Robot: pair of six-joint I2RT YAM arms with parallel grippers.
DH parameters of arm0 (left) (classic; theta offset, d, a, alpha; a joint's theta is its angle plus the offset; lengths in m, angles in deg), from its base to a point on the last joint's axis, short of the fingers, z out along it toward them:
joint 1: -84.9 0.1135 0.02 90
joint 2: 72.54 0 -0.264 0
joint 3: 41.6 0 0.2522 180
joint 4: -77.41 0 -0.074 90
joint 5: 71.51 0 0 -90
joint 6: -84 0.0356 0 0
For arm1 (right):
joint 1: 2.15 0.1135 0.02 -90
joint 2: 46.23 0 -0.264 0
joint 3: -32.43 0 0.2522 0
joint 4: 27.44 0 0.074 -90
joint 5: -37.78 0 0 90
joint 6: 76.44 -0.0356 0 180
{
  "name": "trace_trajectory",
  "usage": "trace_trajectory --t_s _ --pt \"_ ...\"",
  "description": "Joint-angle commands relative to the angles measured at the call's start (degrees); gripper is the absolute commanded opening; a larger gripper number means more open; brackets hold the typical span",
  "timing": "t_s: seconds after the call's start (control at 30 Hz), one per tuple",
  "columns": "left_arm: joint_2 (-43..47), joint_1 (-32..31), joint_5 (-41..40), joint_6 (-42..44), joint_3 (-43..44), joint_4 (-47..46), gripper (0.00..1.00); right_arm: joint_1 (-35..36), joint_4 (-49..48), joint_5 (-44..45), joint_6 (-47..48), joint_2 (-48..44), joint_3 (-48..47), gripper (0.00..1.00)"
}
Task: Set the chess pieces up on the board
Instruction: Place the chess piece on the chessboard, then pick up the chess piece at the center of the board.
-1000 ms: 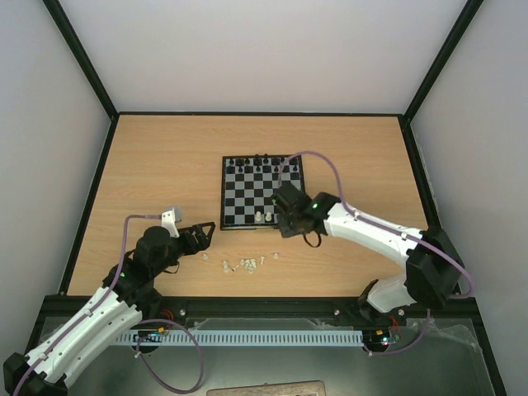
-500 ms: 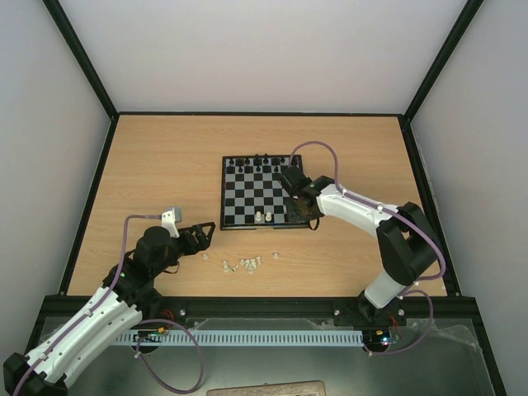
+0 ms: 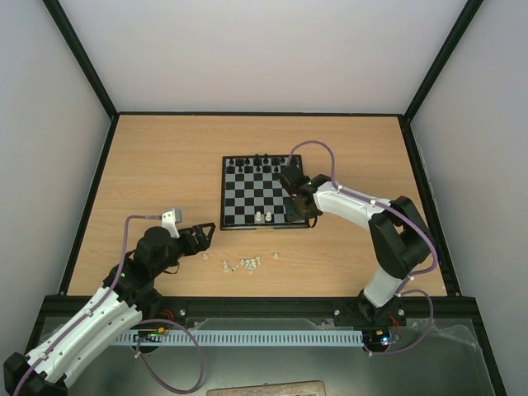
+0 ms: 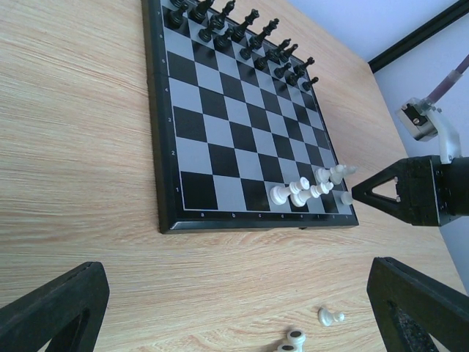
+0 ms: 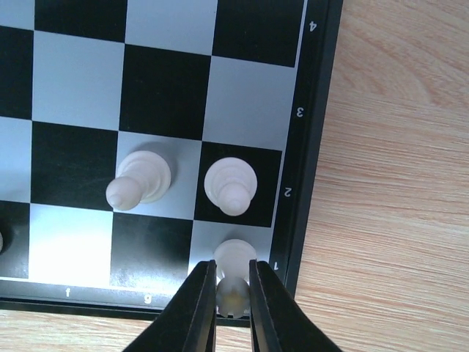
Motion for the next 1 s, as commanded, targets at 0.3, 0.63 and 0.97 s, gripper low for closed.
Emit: trace_trajectory --t_s 0.3,0.63,0.97 --pt "-1.27 -0.06 0.16 0.89 -0.03 -1.48 0.99 -0.5 2.1 -2.31 0.86 -1.1 -1.92 0.28" --pt "-2.59 -0.08 0.01 0.89 0.54 -2.29 0.99 3.54 6.86 -2.09 -0.82 -13.33 1.39 0.35" --pt "-3.4 -0.06 -0.34 0.91 1.12 -2.29 0.99 17.88 4.78 -5.76 -5.11 -15.27 7.05 0.35"
